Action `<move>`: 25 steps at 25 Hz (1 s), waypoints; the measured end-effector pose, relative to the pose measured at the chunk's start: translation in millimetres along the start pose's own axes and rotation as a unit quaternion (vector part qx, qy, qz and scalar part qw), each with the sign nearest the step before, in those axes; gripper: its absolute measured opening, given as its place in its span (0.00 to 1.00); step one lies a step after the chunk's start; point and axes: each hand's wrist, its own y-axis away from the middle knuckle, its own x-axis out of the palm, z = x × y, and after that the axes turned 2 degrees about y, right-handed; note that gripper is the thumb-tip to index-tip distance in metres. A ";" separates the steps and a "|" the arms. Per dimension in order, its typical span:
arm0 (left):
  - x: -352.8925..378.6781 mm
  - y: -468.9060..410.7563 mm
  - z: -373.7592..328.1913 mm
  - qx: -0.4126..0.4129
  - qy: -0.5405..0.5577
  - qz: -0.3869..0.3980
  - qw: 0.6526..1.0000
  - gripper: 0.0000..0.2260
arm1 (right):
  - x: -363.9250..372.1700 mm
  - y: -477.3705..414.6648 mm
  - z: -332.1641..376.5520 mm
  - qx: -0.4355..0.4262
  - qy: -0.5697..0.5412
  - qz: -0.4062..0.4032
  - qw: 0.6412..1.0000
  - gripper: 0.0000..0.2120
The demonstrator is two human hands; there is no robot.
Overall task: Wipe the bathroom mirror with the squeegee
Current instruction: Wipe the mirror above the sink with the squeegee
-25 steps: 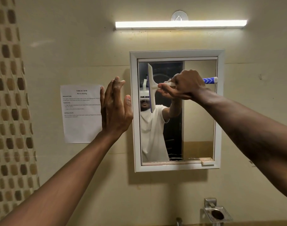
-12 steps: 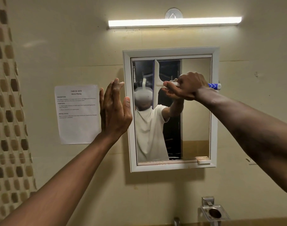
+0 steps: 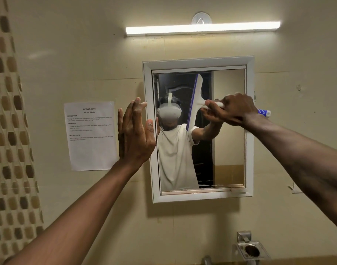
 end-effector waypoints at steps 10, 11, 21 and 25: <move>-3.7 -4.5 12.1 -0.009 0.003 -0.009 1.000 0.20 | 3.1 -46.6 69.6 -0.155 0.064 -0.005 0.986 0.43; -4.7 -5.2 15.2 -0.011 0.002 -0.008 1.000 0.20 | 2.8 -50.2 71.8 -0.160 0.067 -0.009 0.985 0.42; 3.4 -6.1 26.1 -0.019 -0.012 -0.009 1.000 0.21 | 8.3 -63.3 58.7 -0.114 0.027 0.014 0.993 0.44; 7.8 -7.8 21.0 -0.016 -0.009 -0.006 1.000 0.21 | -2.7 -57.6 30.9 -0.102 0.029 0.014 0.994 0.42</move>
